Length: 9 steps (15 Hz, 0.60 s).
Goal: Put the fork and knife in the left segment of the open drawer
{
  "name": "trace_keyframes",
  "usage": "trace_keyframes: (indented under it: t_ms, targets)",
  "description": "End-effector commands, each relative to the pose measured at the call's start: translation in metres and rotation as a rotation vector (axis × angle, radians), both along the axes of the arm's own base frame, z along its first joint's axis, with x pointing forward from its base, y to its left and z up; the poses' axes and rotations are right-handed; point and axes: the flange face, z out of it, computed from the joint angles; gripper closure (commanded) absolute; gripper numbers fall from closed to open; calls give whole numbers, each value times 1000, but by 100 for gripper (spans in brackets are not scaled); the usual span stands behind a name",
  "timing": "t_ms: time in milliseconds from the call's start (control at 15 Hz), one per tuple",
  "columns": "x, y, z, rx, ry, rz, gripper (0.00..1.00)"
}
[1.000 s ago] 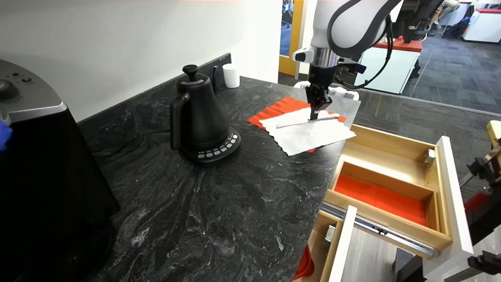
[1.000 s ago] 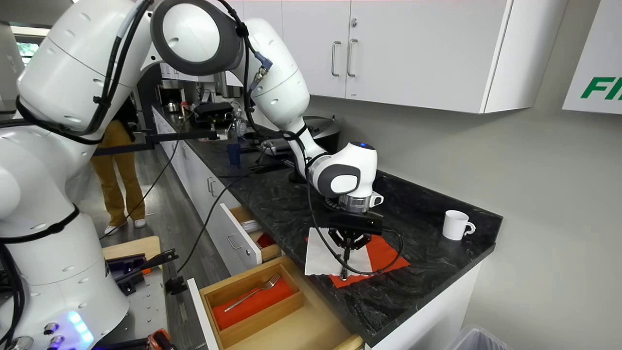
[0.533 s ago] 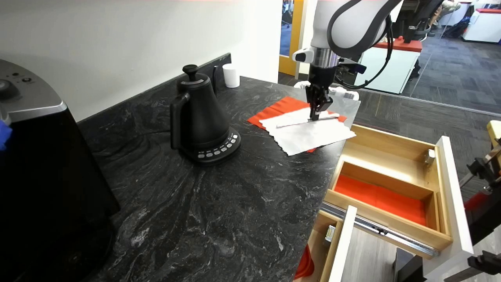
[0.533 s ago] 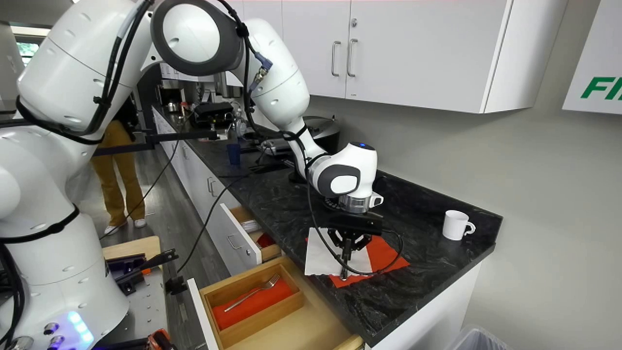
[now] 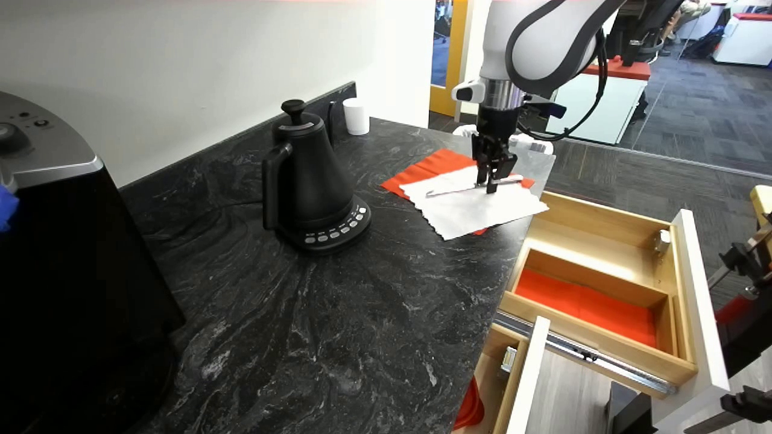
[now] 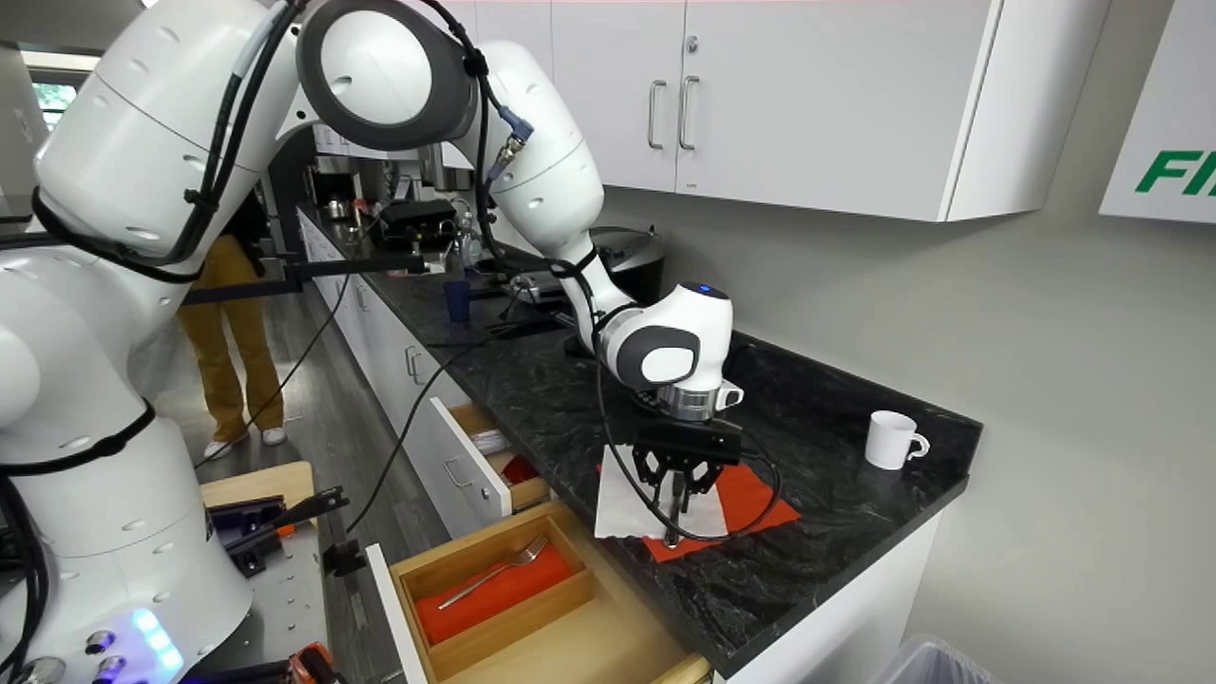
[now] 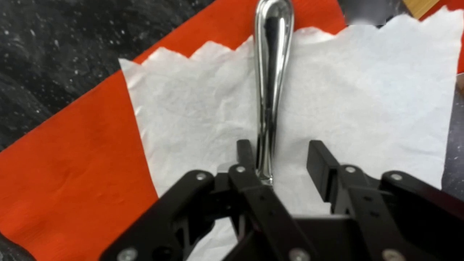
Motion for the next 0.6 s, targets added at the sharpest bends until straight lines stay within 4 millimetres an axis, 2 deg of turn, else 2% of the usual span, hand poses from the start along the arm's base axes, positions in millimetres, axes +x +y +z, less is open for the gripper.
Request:
trace_keyframes:
  t_ms: [0, 67, 200, 400, 533]
  targets:
    - [-6, -1, 3, 3, 4, 11, 86]
    - [-6, -2, 3, 3, 5, 11, 94]
    - [-5, -2, 3, 3, 6, 11, 100]
    - [-5, -4, 5, 2, 3, 9, 97]
    - [-3, 2, 26, -11, -26, 19, 97]
